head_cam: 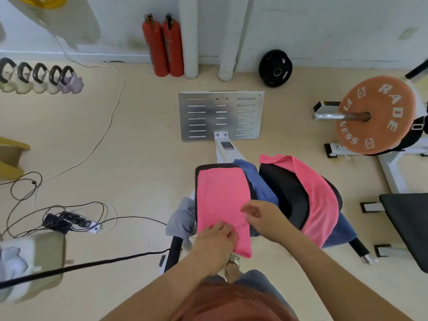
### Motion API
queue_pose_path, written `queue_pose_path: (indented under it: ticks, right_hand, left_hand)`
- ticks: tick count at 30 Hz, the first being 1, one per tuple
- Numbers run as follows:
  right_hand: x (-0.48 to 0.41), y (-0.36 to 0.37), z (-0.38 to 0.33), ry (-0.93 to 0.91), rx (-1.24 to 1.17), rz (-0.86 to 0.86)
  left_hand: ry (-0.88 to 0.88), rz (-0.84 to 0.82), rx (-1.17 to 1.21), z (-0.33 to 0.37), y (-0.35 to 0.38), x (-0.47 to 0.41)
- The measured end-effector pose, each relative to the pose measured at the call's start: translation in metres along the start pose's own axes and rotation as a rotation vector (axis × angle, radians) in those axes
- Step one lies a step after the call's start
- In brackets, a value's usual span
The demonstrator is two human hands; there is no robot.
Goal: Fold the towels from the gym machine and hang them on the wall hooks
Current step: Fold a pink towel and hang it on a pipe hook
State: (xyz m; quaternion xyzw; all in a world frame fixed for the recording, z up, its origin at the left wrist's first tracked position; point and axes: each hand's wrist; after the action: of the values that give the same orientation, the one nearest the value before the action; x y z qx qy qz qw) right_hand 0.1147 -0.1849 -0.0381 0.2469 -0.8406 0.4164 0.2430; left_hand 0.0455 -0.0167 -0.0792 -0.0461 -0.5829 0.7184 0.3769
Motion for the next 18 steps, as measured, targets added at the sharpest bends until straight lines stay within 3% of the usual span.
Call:
queue_pose_path:
  ticks: [2,3,5,8,11,15,18]
  right_hand:
    - [-0.017,-0.003,-0.014,-0.117,0.064,0.045]
    - [-0.029,-0.003,-0.022,-0.201,0.086,0.071]
    - [-0.051,-0.009,-0.042,-0.298,0.18,0.063]
    - [-0.093,-0.015,-0.08,-0.339,0.473,-0.089]
    - [-0.125,-0.013,-0.095,-0.394,0.65,-0.227]
    - [-0.153,-0.003,-0.097,-0.431,0.818,-0.358]
    - [-0.168,-0.001,-0.1,-0.548,0.981,-0.384]
  left_hand:
    - [-0.029,-0.068,0.196,-0.002,-0.005,0.001]
    - [-0.1,-0.023,0.327,-0.004,-0.01,-0.001]
    - [-0.283,0.168,0.508,-0.014,-0.025,-0.008]
    - [-0.674,0.389,0.597,-0.045,-0.043,-0.029]
    - [-0.844,0.369,0.695,-0.056,-0.036,-0.037]
    - [-1.006,0.244,0.548,-0.057,-0.031,-0.035]
    - [-0.973,0.252,0.555,-0.053,-0.043,-0.038]
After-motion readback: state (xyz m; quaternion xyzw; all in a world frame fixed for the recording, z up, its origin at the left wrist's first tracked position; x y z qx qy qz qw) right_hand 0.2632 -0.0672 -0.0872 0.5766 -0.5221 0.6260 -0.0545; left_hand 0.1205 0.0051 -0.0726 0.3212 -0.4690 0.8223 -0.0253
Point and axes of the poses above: each hand's wrist, its own x-axis away from the middle knuckle, its own y-axis out of the palm, z = x × y, and after that the axes turned 3 degrees about y, right-handed
